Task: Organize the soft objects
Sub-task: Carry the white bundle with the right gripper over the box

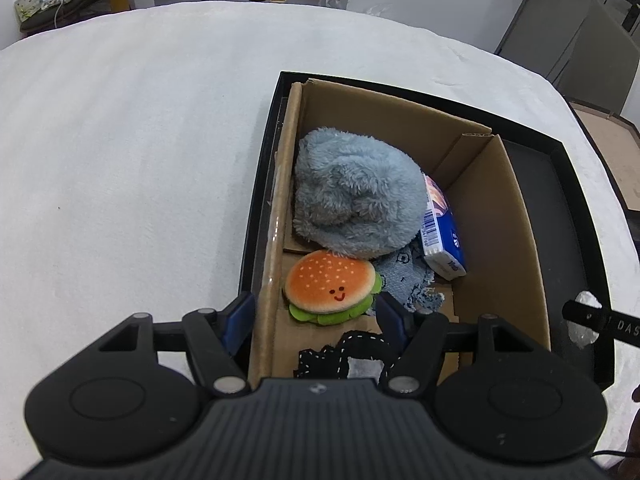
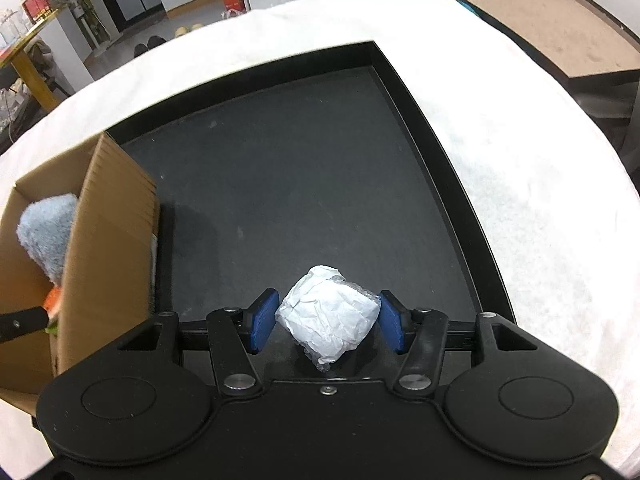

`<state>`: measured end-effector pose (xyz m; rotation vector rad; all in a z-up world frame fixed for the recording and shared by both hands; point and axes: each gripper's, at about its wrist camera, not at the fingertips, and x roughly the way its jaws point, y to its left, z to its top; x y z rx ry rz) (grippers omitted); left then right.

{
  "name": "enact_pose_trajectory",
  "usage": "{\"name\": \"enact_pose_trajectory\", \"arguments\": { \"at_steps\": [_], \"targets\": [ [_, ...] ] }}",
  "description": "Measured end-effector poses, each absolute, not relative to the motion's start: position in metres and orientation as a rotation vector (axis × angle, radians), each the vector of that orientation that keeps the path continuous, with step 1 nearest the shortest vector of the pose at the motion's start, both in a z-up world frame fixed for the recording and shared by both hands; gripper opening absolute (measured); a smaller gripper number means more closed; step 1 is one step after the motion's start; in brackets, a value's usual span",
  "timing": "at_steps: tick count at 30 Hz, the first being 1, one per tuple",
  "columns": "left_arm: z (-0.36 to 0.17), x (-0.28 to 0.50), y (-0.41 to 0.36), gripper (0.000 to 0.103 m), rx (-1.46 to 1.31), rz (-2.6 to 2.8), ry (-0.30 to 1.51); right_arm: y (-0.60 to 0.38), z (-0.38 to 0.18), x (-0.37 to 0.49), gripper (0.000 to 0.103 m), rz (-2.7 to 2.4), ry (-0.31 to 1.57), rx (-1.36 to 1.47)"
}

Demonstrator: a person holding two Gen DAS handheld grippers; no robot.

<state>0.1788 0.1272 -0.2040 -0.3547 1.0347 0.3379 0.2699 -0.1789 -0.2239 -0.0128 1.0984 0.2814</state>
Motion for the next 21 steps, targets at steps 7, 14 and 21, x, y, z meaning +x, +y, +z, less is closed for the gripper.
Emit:
{"name": "enact_pose_trajectory", "arguments": {
  "at_steps": [7,14,21],
  "targets": [
    [-0.2,0.173,0.132,0.064,-0.376,0.312,1.019,-0.172,-0.203,0.266,0.053,0.298,1.053,-0.023],
    [-0.2,0.165,0.138,0.064,-0.377,0.282,1.017,-0.154,-0.183,0.266,0.053,0.312,0.999,-0.034],
    [-0.203,0.158,0.143,0.061,-0.388,0.235,1.019,-0.13,-0.162,0.261,0.053,0.354,0.948,-0.048]
  ]
}}
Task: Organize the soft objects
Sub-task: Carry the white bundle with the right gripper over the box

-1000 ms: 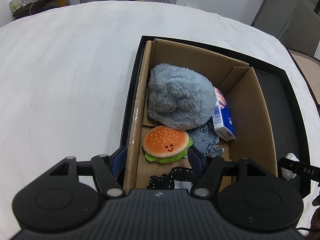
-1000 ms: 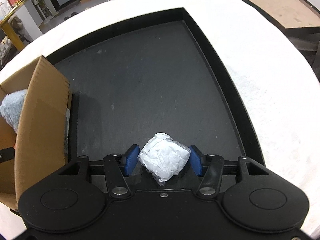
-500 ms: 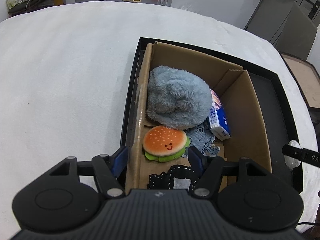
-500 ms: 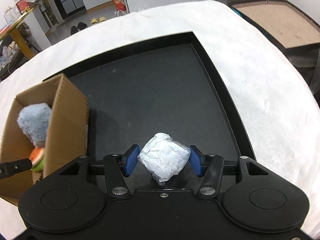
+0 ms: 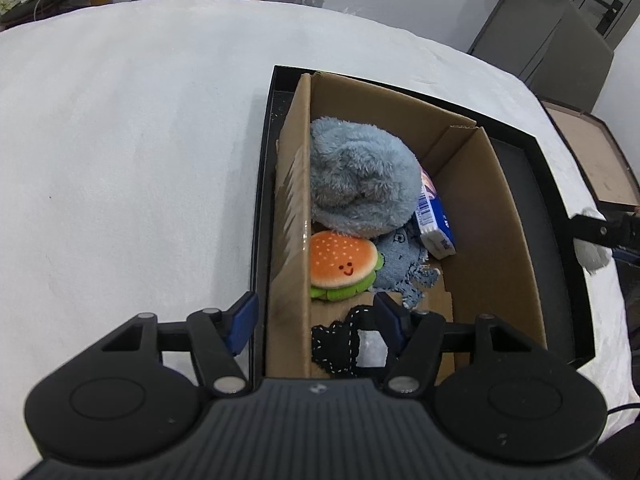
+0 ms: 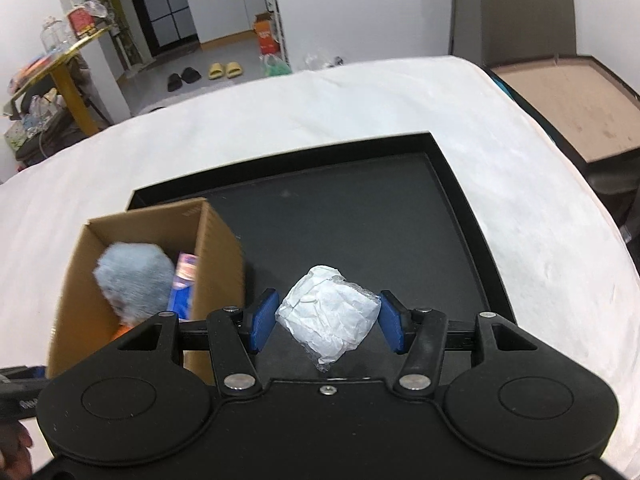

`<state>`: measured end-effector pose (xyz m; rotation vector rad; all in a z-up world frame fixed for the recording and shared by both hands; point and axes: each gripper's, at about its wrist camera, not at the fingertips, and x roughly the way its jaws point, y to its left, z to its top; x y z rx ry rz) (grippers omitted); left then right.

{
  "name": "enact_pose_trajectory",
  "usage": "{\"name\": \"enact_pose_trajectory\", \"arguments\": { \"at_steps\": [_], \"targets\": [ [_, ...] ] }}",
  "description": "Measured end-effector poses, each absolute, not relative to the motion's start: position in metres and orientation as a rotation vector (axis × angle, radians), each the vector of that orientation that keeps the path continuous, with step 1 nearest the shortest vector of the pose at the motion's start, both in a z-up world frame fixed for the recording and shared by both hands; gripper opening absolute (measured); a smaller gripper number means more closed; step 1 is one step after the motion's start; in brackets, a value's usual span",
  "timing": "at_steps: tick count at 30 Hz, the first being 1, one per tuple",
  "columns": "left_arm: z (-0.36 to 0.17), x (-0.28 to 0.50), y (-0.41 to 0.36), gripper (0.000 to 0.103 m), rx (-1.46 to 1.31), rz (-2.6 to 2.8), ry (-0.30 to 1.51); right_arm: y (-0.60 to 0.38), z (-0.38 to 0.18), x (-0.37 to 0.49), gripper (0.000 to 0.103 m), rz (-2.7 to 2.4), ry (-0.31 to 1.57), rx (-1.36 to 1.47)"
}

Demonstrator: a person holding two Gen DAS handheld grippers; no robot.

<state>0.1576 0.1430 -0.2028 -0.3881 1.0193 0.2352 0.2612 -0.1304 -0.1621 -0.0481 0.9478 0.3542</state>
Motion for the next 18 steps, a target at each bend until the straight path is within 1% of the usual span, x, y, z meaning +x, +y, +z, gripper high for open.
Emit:
{"name": "enact_pose_trajectory", "arguments": {
  "at_steps": [3,9,11,13,15,18],
  "targets": [
    [-0.202,0.154,0.146,0.06,-0.397,0.219,1.01,-0.12,-0.156,0.256,0.053,0.368,0.935,-0.056],
    [-0.199,0.144,0.153,0.052,-0.412,0.202,0.99,-0.101,-0.144,0.245,0.053,0.398,0.903,-0.071],
    [-0.2,0.141,0.154,0.046,-0.421,0.198,0.984,-0.095,-0.139,0.241,0.053,0.407,0.881,-0.07],
    [-0.202,0.141,0.155,0.037,-0.428,0.19,0.985,-0.089,-0.136,0.237,0.053,0.417,0.872,-0.067],
    [-0.205,0.14,0.156,0.034,-0.435,0.18,0.992,-0.083,-0.134,0.233,0.053,0.425,0.869,-0.067],
    [-0.207,0.139,0.156,0.025,-0.436,0.179,0.992,-0.077,-0.133,0.227,0.053,0.429,0.863,-0.071]
  ]
}}
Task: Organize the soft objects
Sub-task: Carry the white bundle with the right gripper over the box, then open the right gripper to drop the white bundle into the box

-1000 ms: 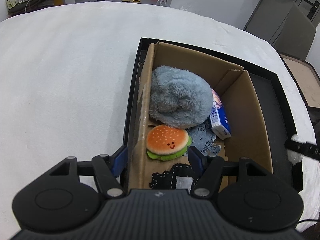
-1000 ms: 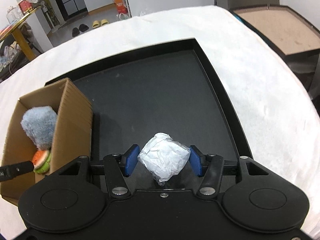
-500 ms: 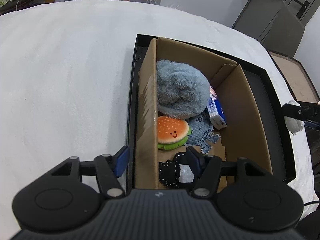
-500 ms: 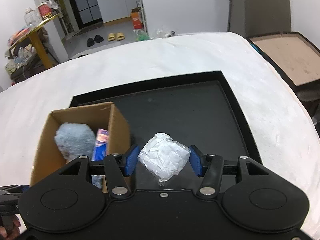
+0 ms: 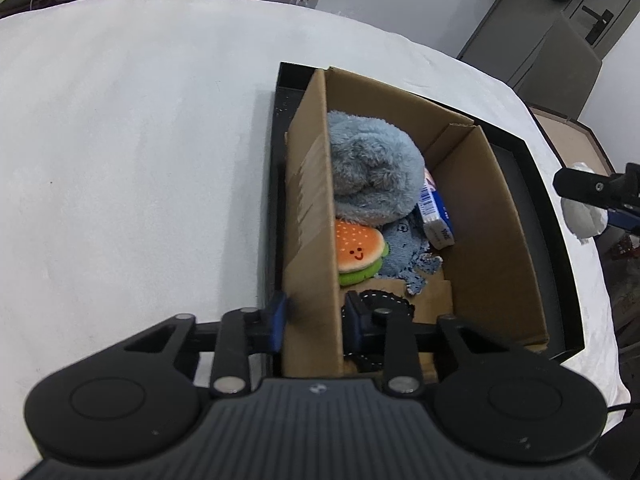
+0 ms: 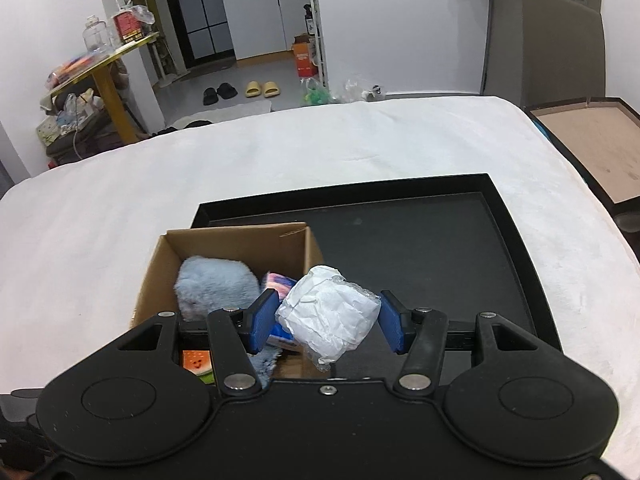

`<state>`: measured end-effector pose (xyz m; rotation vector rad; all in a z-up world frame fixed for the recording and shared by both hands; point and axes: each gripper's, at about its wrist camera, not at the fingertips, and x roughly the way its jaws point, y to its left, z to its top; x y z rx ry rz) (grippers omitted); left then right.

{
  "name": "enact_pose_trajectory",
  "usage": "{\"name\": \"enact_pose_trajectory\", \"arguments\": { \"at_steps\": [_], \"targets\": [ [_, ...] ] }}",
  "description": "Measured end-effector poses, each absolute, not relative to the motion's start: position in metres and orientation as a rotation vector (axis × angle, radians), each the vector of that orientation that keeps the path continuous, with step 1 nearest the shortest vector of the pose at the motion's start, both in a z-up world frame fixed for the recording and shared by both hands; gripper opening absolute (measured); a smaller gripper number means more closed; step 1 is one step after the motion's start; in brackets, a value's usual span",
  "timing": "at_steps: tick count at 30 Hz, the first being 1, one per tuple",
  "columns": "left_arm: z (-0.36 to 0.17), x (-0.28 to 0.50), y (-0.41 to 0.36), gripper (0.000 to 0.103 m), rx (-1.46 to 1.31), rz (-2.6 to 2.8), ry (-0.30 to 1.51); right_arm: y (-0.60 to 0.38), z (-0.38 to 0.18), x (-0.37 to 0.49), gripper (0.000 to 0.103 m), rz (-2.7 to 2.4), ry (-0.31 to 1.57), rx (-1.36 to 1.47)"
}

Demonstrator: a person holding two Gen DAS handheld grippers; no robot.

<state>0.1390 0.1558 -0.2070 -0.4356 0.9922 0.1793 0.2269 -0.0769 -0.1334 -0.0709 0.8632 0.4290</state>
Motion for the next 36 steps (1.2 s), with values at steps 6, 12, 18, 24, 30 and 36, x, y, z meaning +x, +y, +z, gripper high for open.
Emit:
{"name": "enact_pose_trajectory", "arguments": {
  "at_steps": [6,12,18,24,30,36],
  "targets": [
    [-0.21,0.134,0.161,0.023,-0.455,0.192,0.982,-0.067,-0.131,0.221,0.054,0.442,0.85,-0.074],
    [-0.211,0.134,0.16,0.023,-0.456,0.19,0.978,-0.052,-0.133,0.216,0.054,0.484,0.862,-0.084],
    [-0.212,0.133,0.161,0.023,-0.46,0.188,0.975,-0.041,-0.14,0.211,0.054,0.508,0.886,-0.089],
    [-0.212,0.132,0.162,0.023,-0.463,0.188,0.974,-0.033,-0.149,0.208,0.056,0.521,0.914,-0.078],
    [-0.212,0.133,0.162,0.023,-0.461,0.191,0.975,-0.038,-0.152,0.208,0.065,0.511,0.918,-0.078],
    [-0.212,0.133,0.161,0.023,-0.457,0.196,0.977,-0.048,-0.153,0.21,0.065,0.493,0.92,-0.073]
  ]
}}
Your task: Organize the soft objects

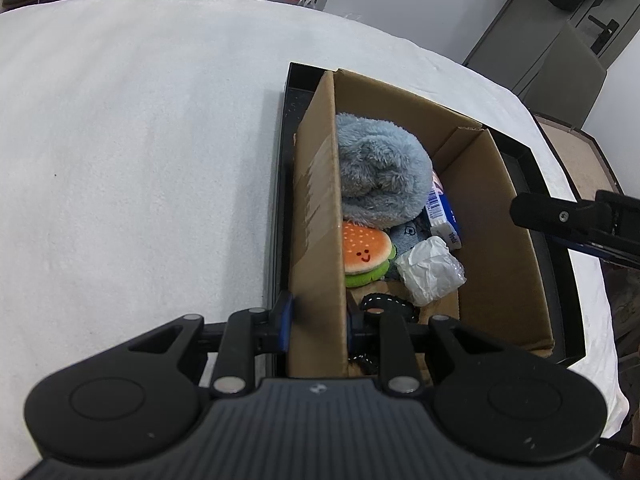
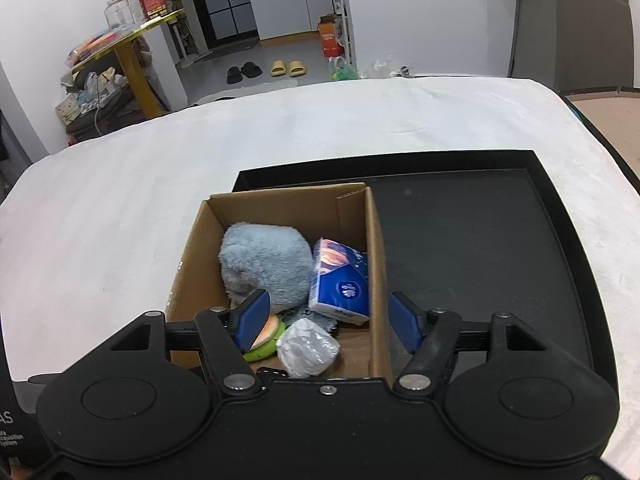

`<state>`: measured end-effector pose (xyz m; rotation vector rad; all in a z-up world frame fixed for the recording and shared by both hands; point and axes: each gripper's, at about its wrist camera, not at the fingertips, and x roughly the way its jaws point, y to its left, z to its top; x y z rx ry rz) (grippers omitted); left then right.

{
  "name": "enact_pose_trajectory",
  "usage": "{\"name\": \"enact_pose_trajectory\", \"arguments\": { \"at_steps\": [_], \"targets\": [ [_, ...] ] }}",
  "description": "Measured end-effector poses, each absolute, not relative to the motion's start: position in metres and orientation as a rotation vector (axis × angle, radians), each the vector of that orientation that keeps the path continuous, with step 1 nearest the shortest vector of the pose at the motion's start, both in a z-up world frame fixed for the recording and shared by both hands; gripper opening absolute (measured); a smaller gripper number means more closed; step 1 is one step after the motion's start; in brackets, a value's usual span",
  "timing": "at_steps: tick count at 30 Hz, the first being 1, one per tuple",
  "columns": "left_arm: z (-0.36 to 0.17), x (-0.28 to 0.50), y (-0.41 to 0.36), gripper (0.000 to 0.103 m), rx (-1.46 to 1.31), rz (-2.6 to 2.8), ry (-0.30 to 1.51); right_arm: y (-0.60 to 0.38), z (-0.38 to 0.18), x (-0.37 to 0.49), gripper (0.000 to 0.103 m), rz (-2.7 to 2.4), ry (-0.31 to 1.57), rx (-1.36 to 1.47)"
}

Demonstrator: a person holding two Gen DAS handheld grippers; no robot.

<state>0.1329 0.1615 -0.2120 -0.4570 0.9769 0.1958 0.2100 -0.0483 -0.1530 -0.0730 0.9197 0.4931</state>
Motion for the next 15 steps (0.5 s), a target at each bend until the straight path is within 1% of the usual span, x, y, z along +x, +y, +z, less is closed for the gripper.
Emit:
{"name": "enact_pose_trajectory", "arguments": {
  "at_steps": [5,8,9,11,15],
  "targets": [
    [-0.212,0.134,0.161,0.023,-0.452,0.198,0.981,-0.054,-0.154,0.211,0.066,0.48,0.921,-0.063],
    [-0.212,0.137,0.162,0.024,-0.444,0.192,0.995,-0.058,-0.153,0.212,0.074,0.473,0.919,-0.067],
    [-0.212,0.139,0.162,0.027,-0.44,0.189,1.003,-0.059,-0.153,0.212,0.076,0.471,0.919,-0.068],
    [-0.212,0.142,0.163,0.027,-0.421,0.189,1.017,-0.061,-0.15,0.214,0.078,0.471,0.925,-0.068],
    [-0.203,0.144,0.171,0.033,-0.408,0.189,1.036,-0.068,-0.143,0.216,0.086,0.479,0.93,-0.077]
  ]
}}
